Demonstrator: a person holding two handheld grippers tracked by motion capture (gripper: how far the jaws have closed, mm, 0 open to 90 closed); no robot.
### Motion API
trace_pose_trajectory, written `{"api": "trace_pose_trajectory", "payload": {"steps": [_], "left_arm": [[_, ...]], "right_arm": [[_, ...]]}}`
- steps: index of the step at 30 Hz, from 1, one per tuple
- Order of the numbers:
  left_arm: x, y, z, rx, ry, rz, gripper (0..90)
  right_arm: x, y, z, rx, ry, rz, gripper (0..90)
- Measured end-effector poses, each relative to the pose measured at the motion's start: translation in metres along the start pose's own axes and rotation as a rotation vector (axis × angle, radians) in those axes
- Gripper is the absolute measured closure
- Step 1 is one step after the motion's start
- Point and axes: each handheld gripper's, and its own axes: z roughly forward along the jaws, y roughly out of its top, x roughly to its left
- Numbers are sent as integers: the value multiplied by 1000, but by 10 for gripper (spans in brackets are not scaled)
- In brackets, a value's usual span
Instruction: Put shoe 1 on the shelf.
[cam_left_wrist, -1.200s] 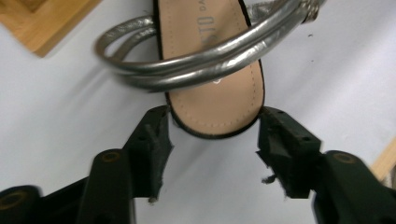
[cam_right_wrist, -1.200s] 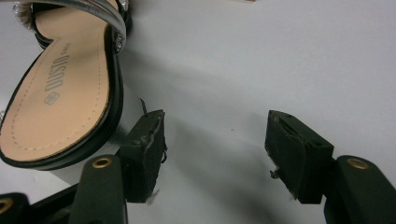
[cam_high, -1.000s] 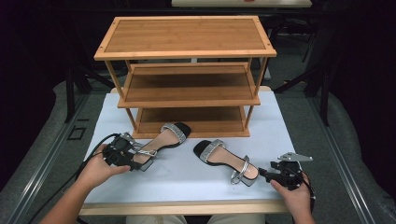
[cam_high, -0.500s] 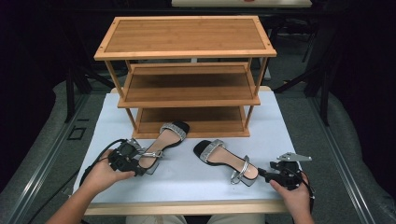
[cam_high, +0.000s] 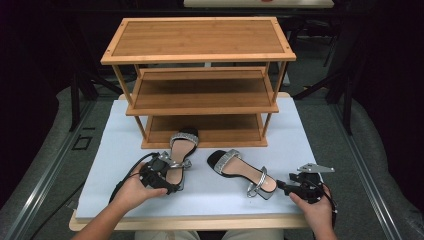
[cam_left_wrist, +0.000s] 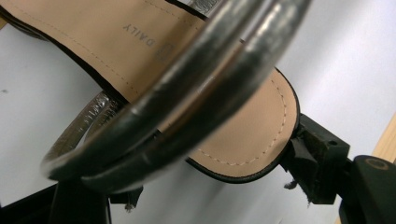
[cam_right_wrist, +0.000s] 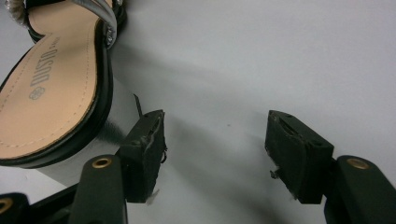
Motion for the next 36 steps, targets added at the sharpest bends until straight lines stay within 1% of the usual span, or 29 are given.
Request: {"api": "trace_pose_trajectory", "payload": {"steps": [1,2,3,4,5,6,8,9,10,12,14,15,16,17,18,19,20,21,22,23,25,27,28,29,32,33,34,35,36], "left_arm": [[0,0,0,0,0,0,302],[-1,2,1,-5,12,-9,304],[-1,2,1,-5,12,-9,305],[-2,4,1,-6,13,-24,306],[-2,4,1,-6,13,-24,307],[-2,8,0,-3,12,-37,307],[-1,10,-1,-6,12,-45,307],[0,12,-1,-8,8,-51,309],[2,17,-2,-22,8,-79,311],[4,20,-2,-20,12,-82,313],[8,26,-1,-19,16,-97,318],[11,30,0,-20,17,-97,318],[18,36,2,-26,13,-113,319],[18,36,2,-26,13,-113,320],[21,39,3,-30,17,-120,320],[25,42,4,-37,26,-118,322],[31,46,6,-32,23,-115,325],[35,49,9,-35,14,-123,326],[39,52,11,-34,15,-120,326],[43,59,14,-28,27,-118,326],[46,66,17,-28,36,-127,326],[48,69,18,-27,42,-124,327],[51,75,21,-21,46,-120,327],[51,75,21,-21,46,-120,326],[57,79,24,-22,44,-124,327],[59,80,24,-22,47,-119,328],[61,82,24,-22,61,-125,330],[61,82,24,-22,61,-125,333],[63,84,25,-21,62,-134,334]], "right_arm": [[0,0,0,0,0,0,373],[0,0,0,0,0,0,373],[0,0,0,0,0,0,373],[1,0,0,0,3,-2,373],[1,0,0,0,1,-2,373],[1,0,0,0,1,-2,373],[1,0,0,0,2,-2,373],[1,0,0,0,2,-1,373],[1,0,0,0,1,0,373],[1,0,0,0,2,0,373],[1,0,0,0,2,0,373],[1,0,0,0,2,0,373],[0,0,0,-1,3,-1,374],[0,0,0,-1,3,-1,374],[0,0,0,-4,2,0,373],[0,0,0,-11,0,3,373],[0,0,0,-5,3,0,373],[-1,0,0,-4,3,0,373],[-1,0,0,-3,4,0,374],[-1,-1,1,-10,5,1,373],[-2,-1,1,-11,5,2,374],[-2,-1,1,-11,3,7,374],[-2,-1,0,-7,0,5,374],[-2,-1,0,-7,0,5,374],[-3,-1,-1,-7,5,5,374],[-4,-1,-1,-8,6,6,374],[-4,-1,-1,-6,4,4,374],[-4,-1,-1,-6,4,5,373],[-4,-1,0,-13,5,7,374]]}}
